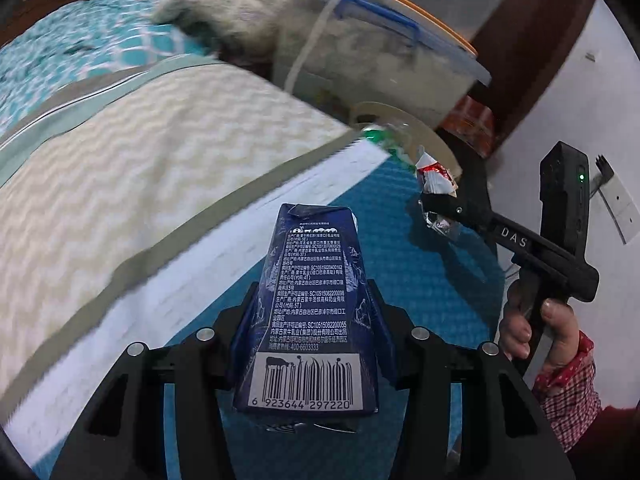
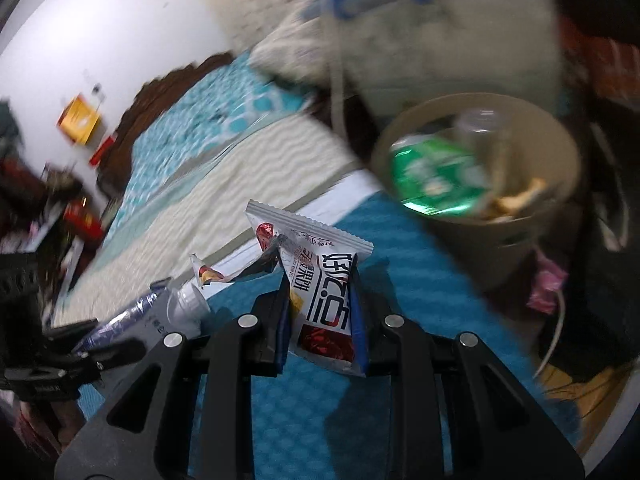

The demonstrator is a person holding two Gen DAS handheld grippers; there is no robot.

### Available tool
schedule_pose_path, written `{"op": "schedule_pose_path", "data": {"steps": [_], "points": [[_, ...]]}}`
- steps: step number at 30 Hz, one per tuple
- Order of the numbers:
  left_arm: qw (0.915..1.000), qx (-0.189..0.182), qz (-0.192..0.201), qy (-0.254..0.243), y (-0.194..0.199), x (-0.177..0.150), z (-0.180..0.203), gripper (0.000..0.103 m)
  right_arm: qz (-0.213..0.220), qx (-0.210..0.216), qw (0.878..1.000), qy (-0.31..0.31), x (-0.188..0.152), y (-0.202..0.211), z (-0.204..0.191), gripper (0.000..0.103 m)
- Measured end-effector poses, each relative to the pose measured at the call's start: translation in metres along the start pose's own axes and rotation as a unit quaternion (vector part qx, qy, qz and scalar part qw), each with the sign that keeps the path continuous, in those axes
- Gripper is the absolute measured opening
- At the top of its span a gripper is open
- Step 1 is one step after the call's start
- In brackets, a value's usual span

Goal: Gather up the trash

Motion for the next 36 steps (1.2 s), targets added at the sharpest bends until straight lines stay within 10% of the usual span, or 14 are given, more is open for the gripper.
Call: {"op": "schedule_pose_path", "data": {"steps": [14,36], "points": [[0.9997,0.015,-0.008,-0.018,-0.052,0.05,0.047,0.047,0.035,-0.002,0.997,-0.075,0.021,0.015,0.072,0.028],[0.9655,0.198,0.114,0.125,0.124,-0.05,-0.153,0.048,-0.077,0.113,0.982,0.133,-0.05,-0.047,-0.195,0.028]]}}
Point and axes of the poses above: each gripper's, at about its wrist camera, not at the fingertips, and y roughly against the way its jaws point, z to its right, x to its top, the point moved 8 cm from there along -y, roughly the way its jaws point, and after that the axes turned 8 degrees about y, right-handed, at the moved point
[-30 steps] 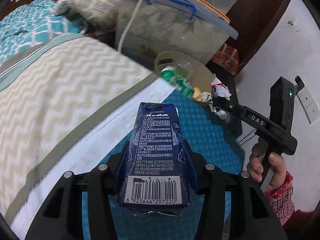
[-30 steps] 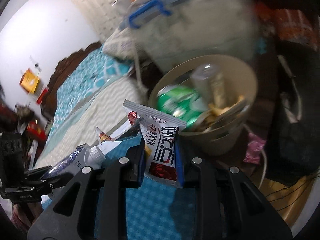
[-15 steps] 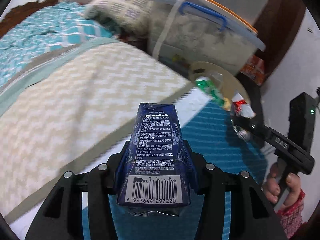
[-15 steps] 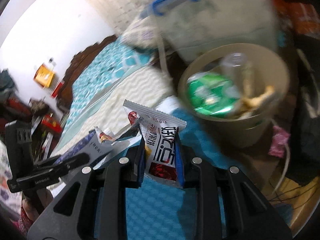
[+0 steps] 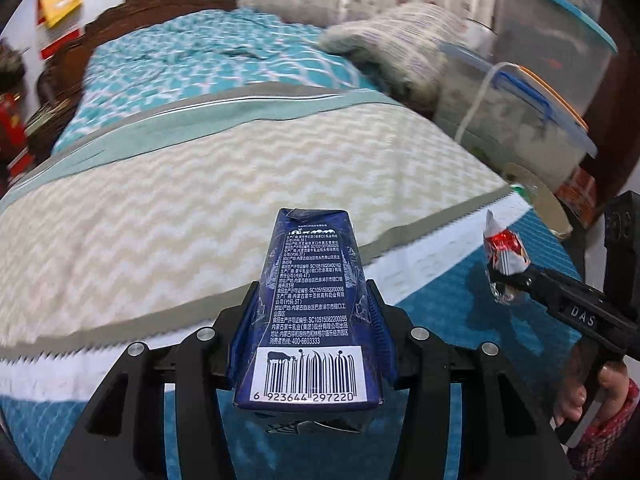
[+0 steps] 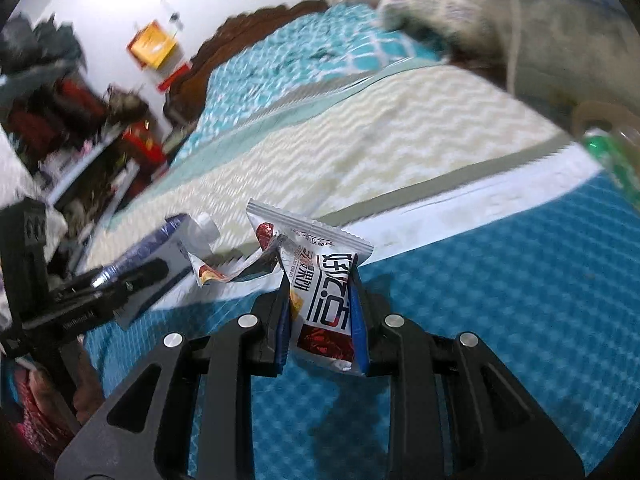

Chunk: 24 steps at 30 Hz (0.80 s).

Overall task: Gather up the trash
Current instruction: 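Lower the carton and snack packet back onto the bed and open both grippers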

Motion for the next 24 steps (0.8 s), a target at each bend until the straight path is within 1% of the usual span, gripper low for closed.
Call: {"op": "schedule_pose_path", "data": {"steps": [2,5,7,8,9,10,11,12,16,19,21,22,24], "points": [[0.9999,0.007,0.004,0.011,0.005,-0.006,-0.017,0.048,-0.016,-0.012,1.0,0.024,-0.007,-0.01,-0.016,0.029],[0.9995,0.025,0.01,0.017,0.01,-0.014,-0.037,0.048,-0.036,-0.025,0.998,0.042,-0.016,-0.02,-0.03,0.03],[0.9991,0.033,0.009,0.024,0.012,-0.02,-0.05,0.048,-0.05,-0.035,0.997,0.052,-0.022,-0.026,-0.037,0.033],[0.999,0.034,0.01,0.026,0.012,-0.023,-0.052,0.048,-0.047,-0.042,0.996,0.06,-0.024,-0.027,-0.04,0.038],[0.9988,0.037,0.01,0.029,0.012,-0.024,-0.056,0.048,-0.047,-0.044,0.996,0.067,-0.025,-0.027,-0.044,0.049],[0.9985,0.044,0.012,0.031,0.013,-0.026,-0.06,0.048,-0.047,-0.042,0.995,0.071,-0.026,-0.027,-0.046,0.056],[0.9981,0.051,0.014,0.031,0.013,-0.027,-0.063,0.049,-0.046,-0.045,0.995,0.074,-0.026,-0.027,-0.048,0.067],[0.9978,0.057,0.016,0.03,0.013,-0.028,-0.065,0.049,-0.042,-0.052,0.995,0.08,-0.027,-0.026,-0.051,0.07],[0.9967,0.073,0.025,0.024,0.014,-0.029,-0.069,0.052,-0.042,-0.048,0.994,0.085,-0.029,-0.027,-0.056,0.069],[0.9957,0.084,0.032,0.023,0.015,-0.03,-0.071,0.059,-0.035,-0.048,0.995,0.083,-0.031,-0.025,-0.058,0.07],[0.9956,0.084,0.032,0.026,0.014,-0.029,-0.073,0.063,-0.026,-0.05,0.995,0.082,-0.031,-0.02,-0.059,0.073],[0.9955,0.085,0.032,0.026,0.013,-0.029,-0.073,0.064,-0.022,-0.05,0.995,0.079,-0.03,-0.019,-0.058,0.074],[0.9952,0.088,0.032,0.026,0.012,-0.029,-0.074,0.069,-0.017,-0.048,0.996,0.069,-0.03,-0.017,-0.055,0.074]]}}
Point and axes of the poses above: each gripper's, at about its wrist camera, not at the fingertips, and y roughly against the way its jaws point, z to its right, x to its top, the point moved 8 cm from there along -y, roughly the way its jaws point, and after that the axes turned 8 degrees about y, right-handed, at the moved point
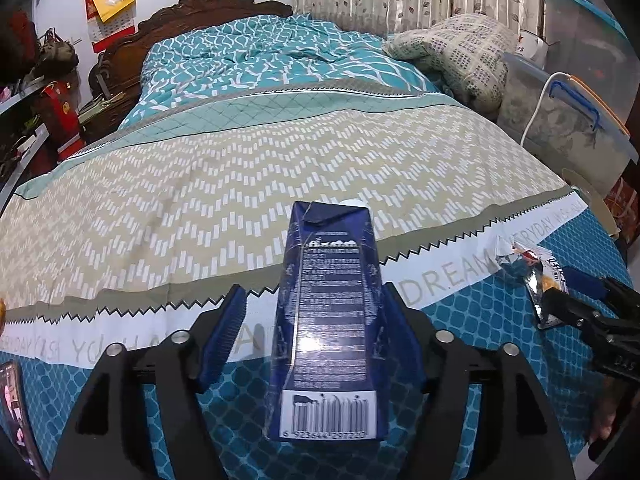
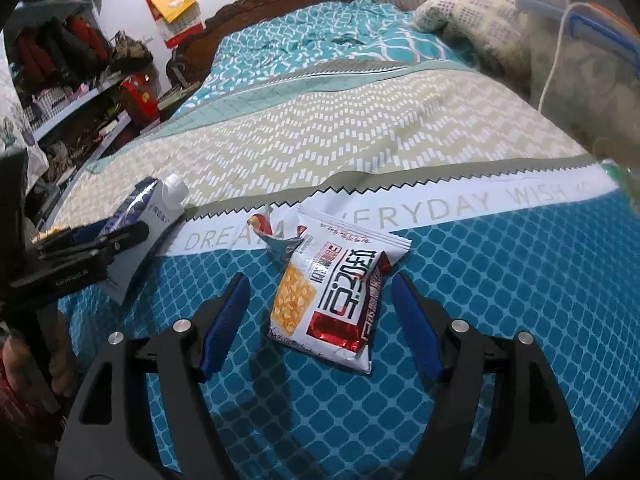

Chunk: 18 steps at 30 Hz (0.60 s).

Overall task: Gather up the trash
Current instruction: 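Lower the carton and snack packet back onto the bed and open both grippers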

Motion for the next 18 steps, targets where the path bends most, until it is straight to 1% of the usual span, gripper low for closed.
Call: {"op": "schedule_pose_path", "data": {"steps": [3,7,9,14,18], "points": [[1.0,0.006,0.002,0.001,-0.002,-0.001,0.0,0.073,0.005,0.008,1.0,-0.019,0.0,0.0,0.006,0.074],[1.0,0.004,-0.004,0.007,-0.008,-0.001,-0.004,0.075,0.009,0.018,0.999,-0.028,0.001,0.0,0.008,0.074],[0.9999,0.005,-0.005,0.011,-0.009,-0.002,-0.005,0.078,0.01,0.023,0.999,-0.029,0.001,0.001,0.008,0.075],[0.9997,-0.003,-0.011,0.021,-0.012,-0.002,-0.008,0.08,0.019,0.036,0.999,-0.027,0.002,0.002,0.006,0.075],[0.9997,-0.002,-0.011,0.021,-0.012,-0.003,-0.008,0.08,0.024,0.04,0.999,-0.025,0.001,0.004,0.003,0.076]]}}
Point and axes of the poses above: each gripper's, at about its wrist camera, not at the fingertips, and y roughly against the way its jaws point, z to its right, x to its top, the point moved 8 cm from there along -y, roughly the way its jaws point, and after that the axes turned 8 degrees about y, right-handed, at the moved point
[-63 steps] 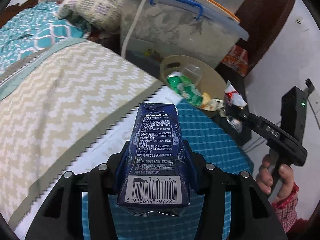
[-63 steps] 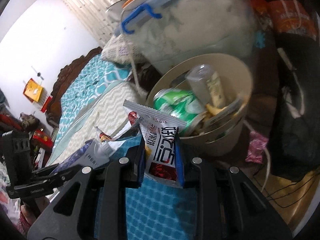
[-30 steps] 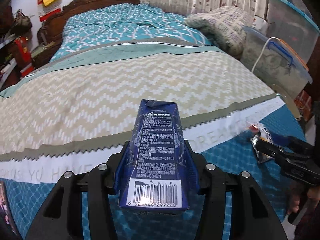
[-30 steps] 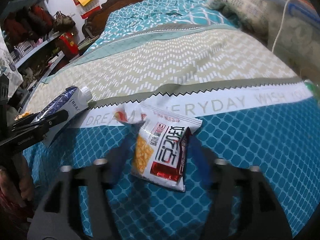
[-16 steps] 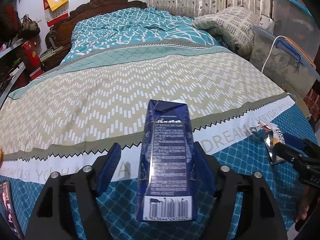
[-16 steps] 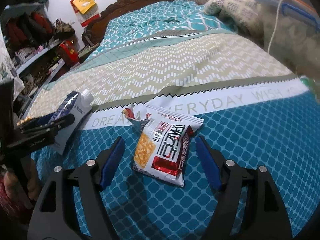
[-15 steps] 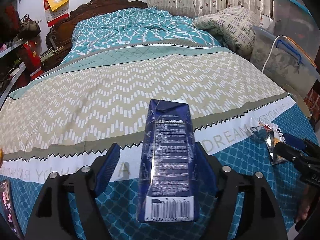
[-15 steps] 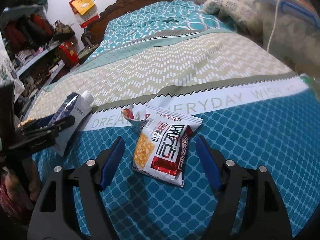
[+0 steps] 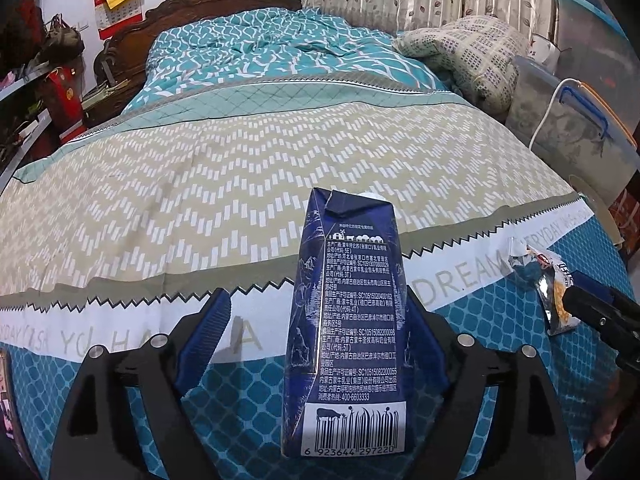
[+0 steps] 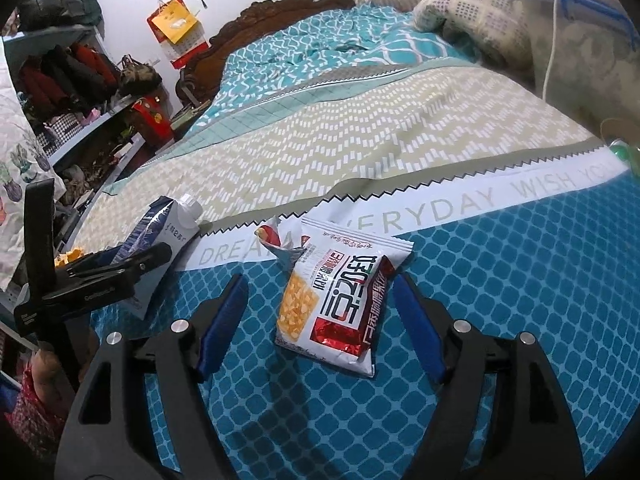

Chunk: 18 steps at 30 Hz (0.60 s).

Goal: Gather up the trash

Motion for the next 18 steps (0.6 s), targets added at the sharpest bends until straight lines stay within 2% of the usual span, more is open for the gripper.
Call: {"op": "schedule_pose_path", "data": {"steps": [10,18], "points": [[1.0,0.002,0.008,0.003,0.004,0.0,-0.003,0.084,0.001,-0.002,1.0,-0.001,0.0,0.003,0.0,0.079],[0.9995,-0.001,0.03,-0.008,0.012,0.003,0.001,0.094,0.003,-0.005,1.0,0.0,-0.001,0.004,-0.001,0.08]]}}
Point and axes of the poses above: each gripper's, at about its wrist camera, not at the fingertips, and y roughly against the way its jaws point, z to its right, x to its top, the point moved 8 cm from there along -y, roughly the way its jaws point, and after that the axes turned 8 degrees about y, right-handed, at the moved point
